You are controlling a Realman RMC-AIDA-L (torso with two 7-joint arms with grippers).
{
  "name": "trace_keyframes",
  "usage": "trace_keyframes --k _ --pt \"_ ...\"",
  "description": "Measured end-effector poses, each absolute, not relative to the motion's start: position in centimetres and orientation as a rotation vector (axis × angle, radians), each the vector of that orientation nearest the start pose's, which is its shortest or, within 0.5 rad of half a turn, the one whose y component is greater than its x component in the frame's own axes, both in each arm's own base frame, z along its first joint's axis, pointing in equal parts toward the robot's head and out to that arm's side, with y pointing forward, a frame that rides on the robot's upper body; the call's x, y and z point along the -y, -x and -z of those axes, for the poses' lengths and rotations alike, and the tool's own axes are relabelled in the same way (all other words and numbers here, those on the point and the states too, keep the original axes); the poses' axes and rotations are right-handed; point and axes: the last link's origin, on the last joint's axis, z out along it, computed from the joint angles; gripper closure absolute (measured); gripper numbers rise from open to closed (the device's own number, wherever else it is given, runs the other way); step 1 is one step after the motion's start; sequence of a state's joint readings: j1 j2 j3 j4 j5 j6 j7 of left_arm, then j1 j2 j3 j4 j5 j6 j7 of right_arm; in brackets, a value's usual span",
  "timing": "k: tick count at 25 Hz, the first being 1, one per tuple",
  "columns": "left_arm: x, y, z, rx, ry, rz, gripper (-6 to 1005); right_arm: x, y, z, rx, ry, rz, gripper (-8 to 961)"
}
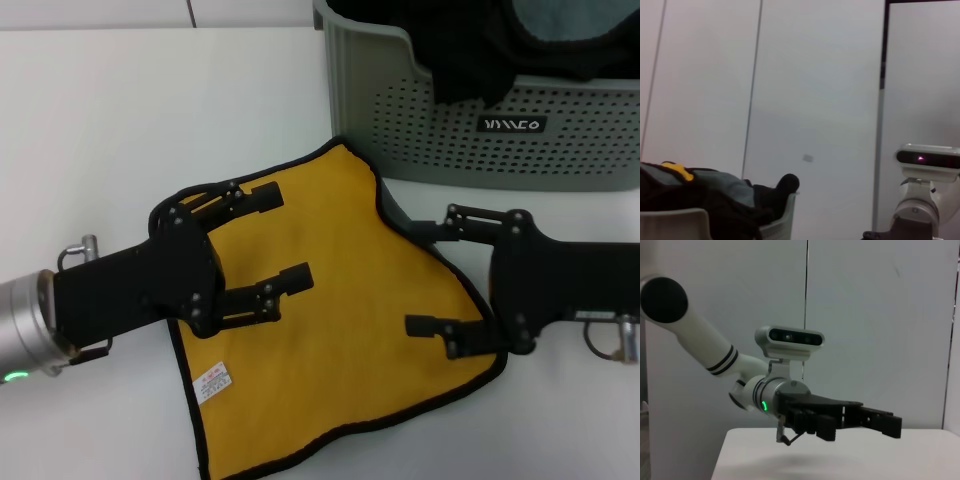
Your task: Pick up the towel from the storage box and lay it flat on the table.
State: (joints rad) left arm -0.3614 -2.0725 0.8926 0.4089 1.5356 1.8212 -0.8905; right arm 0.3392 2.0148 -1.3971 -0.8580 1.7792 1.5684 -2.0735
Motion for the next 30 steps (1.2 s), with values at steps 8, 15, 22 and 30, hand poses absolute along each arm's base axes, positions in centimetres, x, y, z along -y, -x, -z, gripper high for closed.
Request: trace_keyframes --k 8,15,22,30 --pt "-25.68 26.04 0.64 0.243 2.637 1.247 138 -27.62 -21.15 1.0 0.124 2.848 -1.014 108" --pt "-25.92 25.89 0.71 0.237 2.654 1.237 138 -27.4 -21.09 0.9 0.139 2.862 -1.027 108" --pt "-25.79 25.99 0.8 0.245 2.65 1.236 138 -27.44 -21.13 0.79 0.141 2.862 -1.026 108" --pt "-25.67 26.05 0.93 0.252 2.647 1.237 138 -27.36 -21.27 0.75 0.139 2.858 -1.025 107"
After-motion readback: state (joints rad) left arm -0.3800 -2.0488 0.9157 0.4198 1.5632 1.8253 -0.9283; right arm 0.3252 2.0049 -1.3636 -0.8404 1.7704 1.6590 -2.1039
